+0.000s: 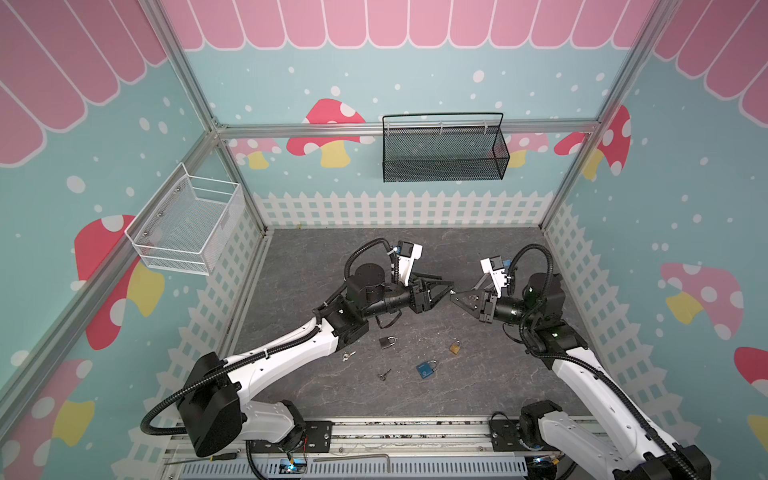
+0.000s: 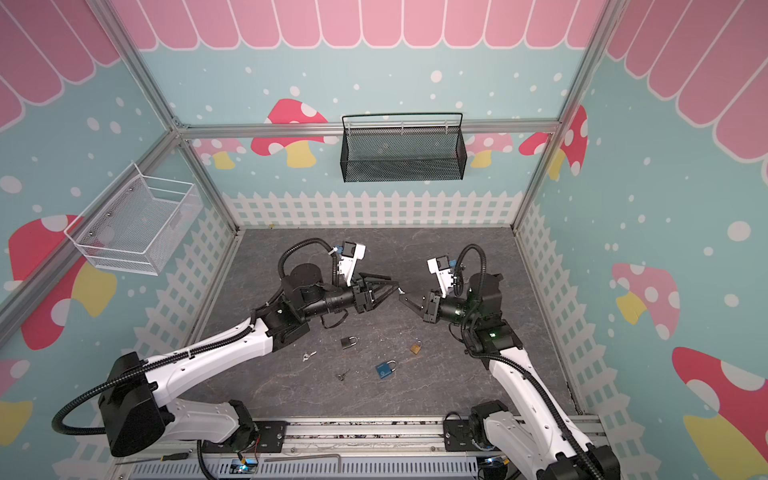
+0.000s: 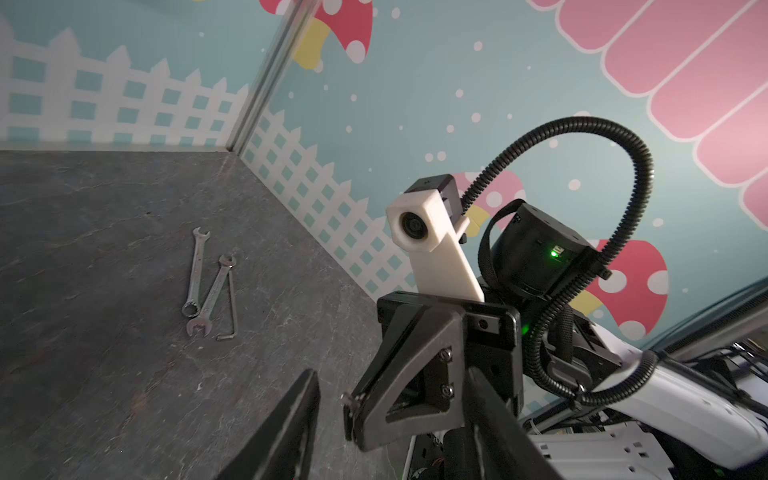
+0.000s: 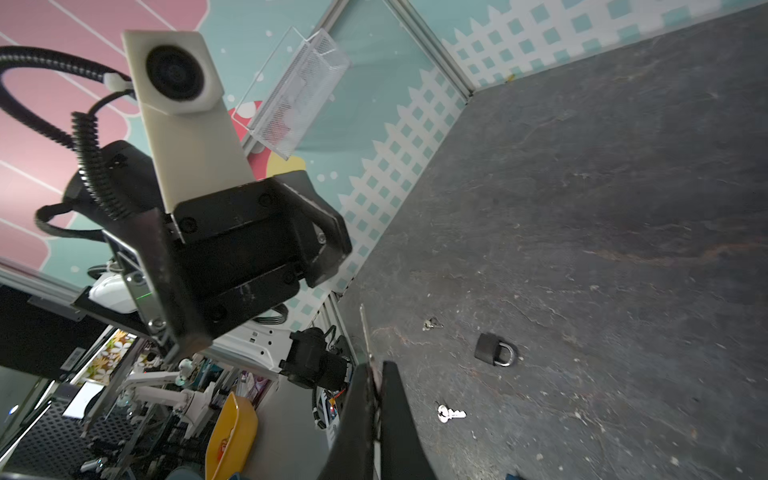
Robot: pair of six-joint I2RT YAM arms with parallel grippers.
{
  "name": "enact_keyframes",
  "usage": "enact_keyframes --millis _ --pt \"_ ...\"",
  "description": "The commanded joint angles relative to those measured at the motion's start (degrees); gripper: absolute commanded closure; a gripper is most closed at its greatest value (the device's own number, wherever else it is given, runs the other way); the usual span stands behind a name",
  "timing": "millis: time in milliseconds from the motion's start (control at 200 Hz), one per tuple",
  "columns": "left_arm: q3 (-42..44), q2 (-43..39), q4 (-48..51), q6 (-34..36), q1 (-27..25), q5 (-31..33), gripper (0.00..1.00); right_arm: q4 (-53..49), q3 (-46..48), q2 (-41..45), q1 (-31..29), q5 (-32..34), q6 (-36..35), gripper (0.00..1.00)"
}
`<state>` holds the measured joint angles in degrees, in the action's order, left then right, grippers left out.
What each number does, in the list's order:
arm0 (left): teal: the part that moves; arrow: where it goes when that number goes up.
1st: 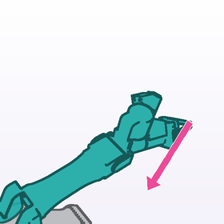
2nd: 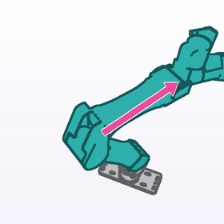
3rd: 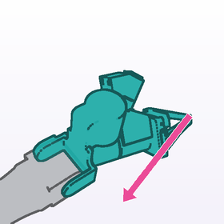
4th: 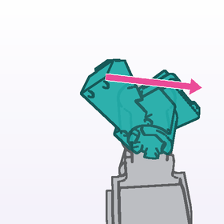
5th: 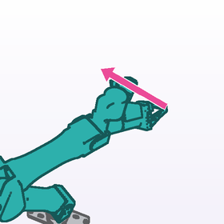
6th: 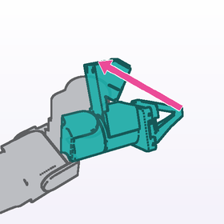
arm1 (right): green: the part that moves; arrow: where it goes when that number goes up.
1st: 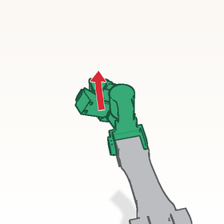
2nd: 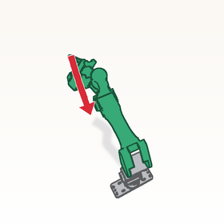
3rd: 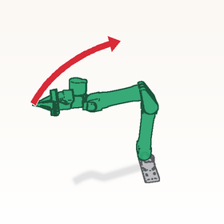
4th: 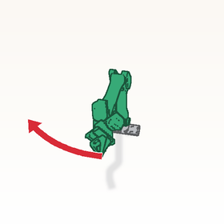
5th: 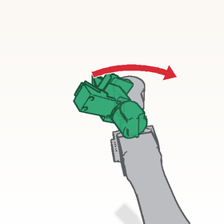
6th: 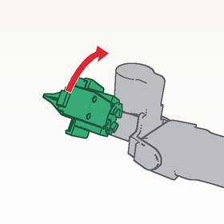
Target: Unlock with the key
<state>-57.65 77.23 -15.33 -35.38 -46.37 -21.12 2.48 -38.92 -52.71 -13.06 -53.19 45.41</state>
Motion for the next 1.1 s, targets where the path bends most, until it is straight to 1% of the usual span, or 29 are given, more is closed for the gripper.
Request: enact_keyframes --millis 0,75,140,240,335,450,560,665,835,961,1096 --pt "-0.82 -0.43 11.58 -0.26 -0.43 7.42 0.44 -11.95 1.46 1.38 1.58 3.57 -5.48 1.0" --pt "-2.43 0.72 18.2 0.91 -1.36 9.48 0.41 -17.08 2.58 1.75 2.78 4.54 -6.91 1.0" --pt "-3.28 1.86 21.95 1.83 -2.5 11.07 0.4 -21.27 3.2 1.6 3.87 5.92 -8.59 1.0" --pt "-4.47 4.45 26.46 2.73 -4.02 12.46 0.38 -27.48 4.13 1.01 6.14 9.97 -12.39 1.0" --pt "-7.25 8.79 31.5 4.17 -5.4 12.94 0.37 -30.8 4.86 0.44 8.74 15.4 -13.48 1.0" --pt "-13.16 15.98 38.09 7.38 -7.89 13.24 0.37 -32.05 4.99 -1.16 11.81 19.43 -14.77 1.0" --pt "-19.05 23.28 42.47 10.21 -10.81 14.14 0.37 -32.01 5.16 -3.53 14.38 20.3 -15.43 1.0" --pt "-25.02 30.11 47.58 11.44 -13.2 17.26 0.37 -31.85 4.83 -4.74 16.15 19.93 -16.76 1.0" --pt "-33.29 39.23 55.73 11.12 -15.7 21.81 0.38 -32.63 4.59 -5.19 16.9 22.01 -18.24 1.0" --pt "-38.04 44.56 59.41 10.07 -16.64 24.51 0.4 -33.22 3.99 -5.66 17.01 24.04 -18.92 1.0" --pt "-40.89 48.48 61.29 7.26 -16.8 26.82 0.45 -33.15 3.83 -5.65 17.02 23.92 -18.86 1.0"
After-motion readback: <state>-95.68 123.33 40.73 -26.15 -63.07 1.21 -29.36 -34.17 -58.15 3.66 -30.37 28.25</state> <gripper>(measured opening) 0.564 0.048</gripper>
